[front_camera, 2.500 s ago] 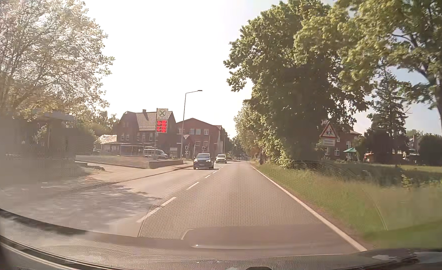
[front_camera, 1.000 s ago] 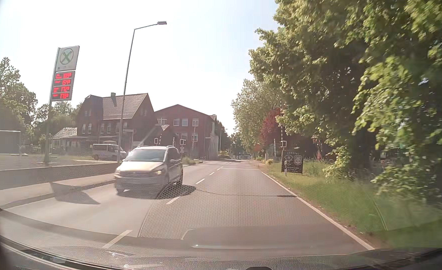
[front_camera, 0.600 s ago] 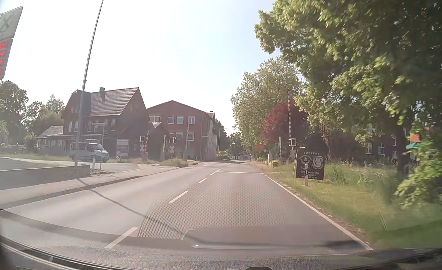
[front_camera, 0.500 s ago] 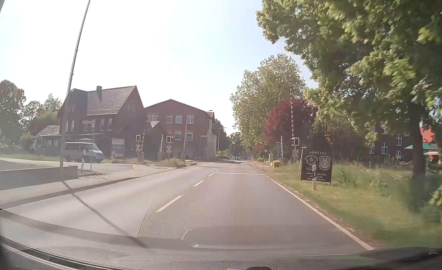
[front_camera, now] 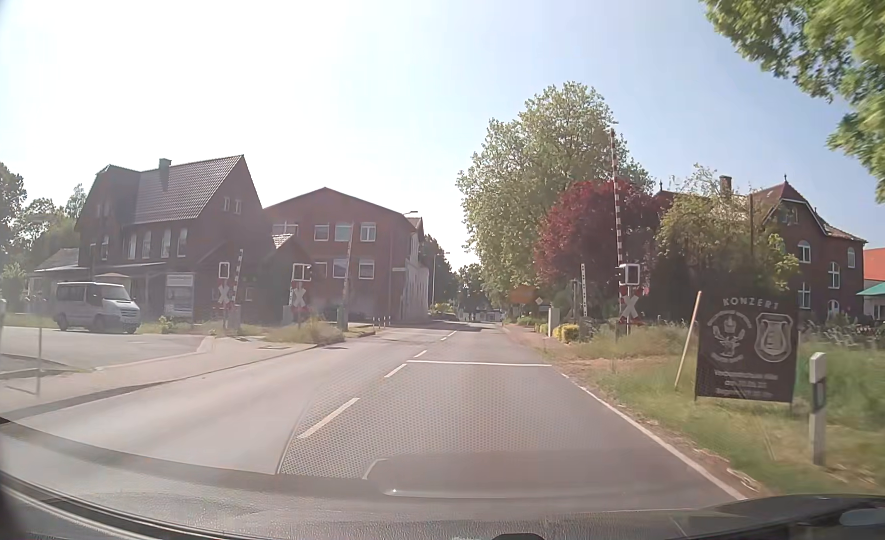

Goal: Follow the waypoints while adhering to traffic rules and regulations

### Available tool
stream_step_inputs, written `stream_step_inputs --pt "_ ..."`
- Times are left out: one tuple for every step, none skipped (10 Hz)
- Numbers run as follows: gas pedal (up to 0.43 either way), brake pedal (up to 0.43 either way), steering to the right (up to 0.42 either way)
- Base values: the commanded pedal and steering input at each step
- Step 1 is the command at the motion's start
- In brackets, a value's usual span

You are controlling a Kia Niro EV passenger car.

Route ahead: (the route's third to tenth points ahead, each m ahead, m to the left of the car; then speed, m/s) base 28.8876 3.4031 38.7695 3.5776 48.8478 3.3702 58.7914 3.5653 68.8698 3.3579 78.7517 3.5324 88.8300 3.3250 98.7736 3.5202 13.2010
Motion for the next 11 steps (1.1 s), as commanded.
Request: stream_step_inputs --pt "0.0 0.0 0.005" --pt "0.0 0.0 0.005" --pt "0.008 0.0 0.005" --pt "0.028 0.0 0.005" --pt "0.039 0.0 0.005" --pt "0.039 0.0 0.004" --pt "0.047 0.0 0.004" --pt "0.059 0.0 0.004" --pt "0.059 0.0 0.004" --pt "0.059 0.0 0.003" --pt "0.059 0.0 0.004"
